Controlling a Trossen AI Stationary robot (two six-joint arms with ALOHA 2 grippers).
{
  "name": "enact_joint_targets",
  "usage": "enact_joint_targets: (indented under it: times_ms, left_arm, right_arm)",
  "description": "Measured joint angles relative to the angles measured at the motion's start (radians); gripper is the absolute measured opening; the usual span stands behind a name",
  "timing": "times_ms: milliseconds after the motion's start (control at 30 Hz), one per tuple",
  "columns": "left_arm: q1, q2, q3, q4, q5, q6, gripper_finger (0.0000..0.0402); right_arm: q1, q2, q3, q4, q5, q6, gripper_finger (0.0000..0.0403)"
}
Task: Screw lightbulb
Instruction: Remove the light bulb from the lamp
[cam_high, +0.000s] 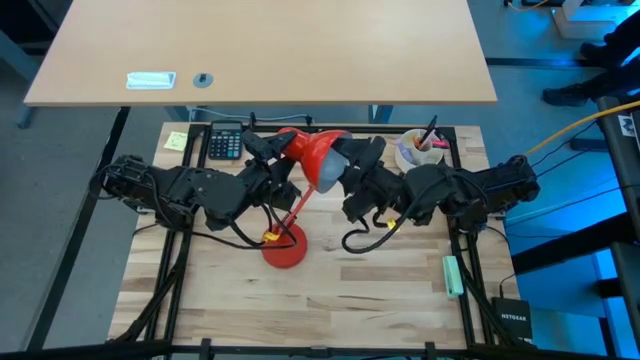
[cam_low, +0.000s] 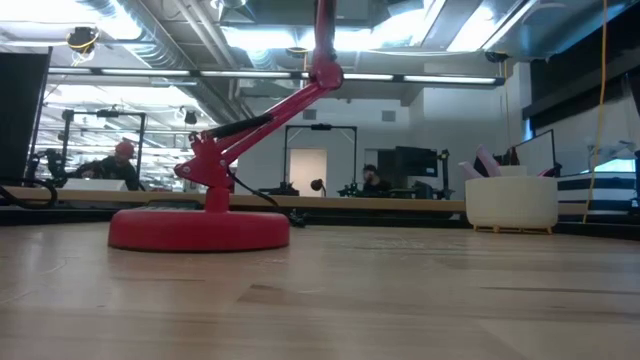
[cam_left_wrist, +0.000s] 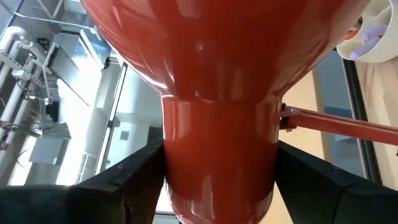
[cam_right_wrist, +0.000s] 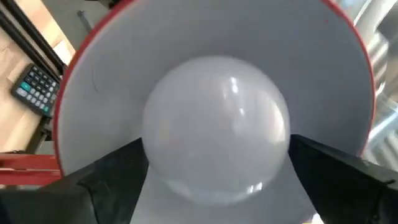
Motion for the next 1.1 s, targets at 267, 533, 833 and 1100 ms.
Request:
enact_joint_targets:
  times_ms: [267,533,833,1100]
  left_arm:
    - [0.0,0.0,0.0,0.002,0.002,-0.001,0.0262]
    - [0.0,0.0,0.0,0.001,0.001,0.0,0.0262]
    - [0.005,0.001,0.0,0.001,0.0,-0.012,0.0262]
    - [0.005,0.001,0.0,0.002,-0.001,-0.011,0.0262]
  right_arm:
    - [0.097,-0.05,-0.001,-0.035,0.059,0.302,0.0357]
    - [0.151,-0.159,0.001,-0.307,0.024,0.788,0.0356]
    - [0.151,-0.139,0.001,-0.319,-0.2,1.235,0.0356]
    - [0.151,-0.077,0.0,-0.313,-0.253,1.299,0.0356]
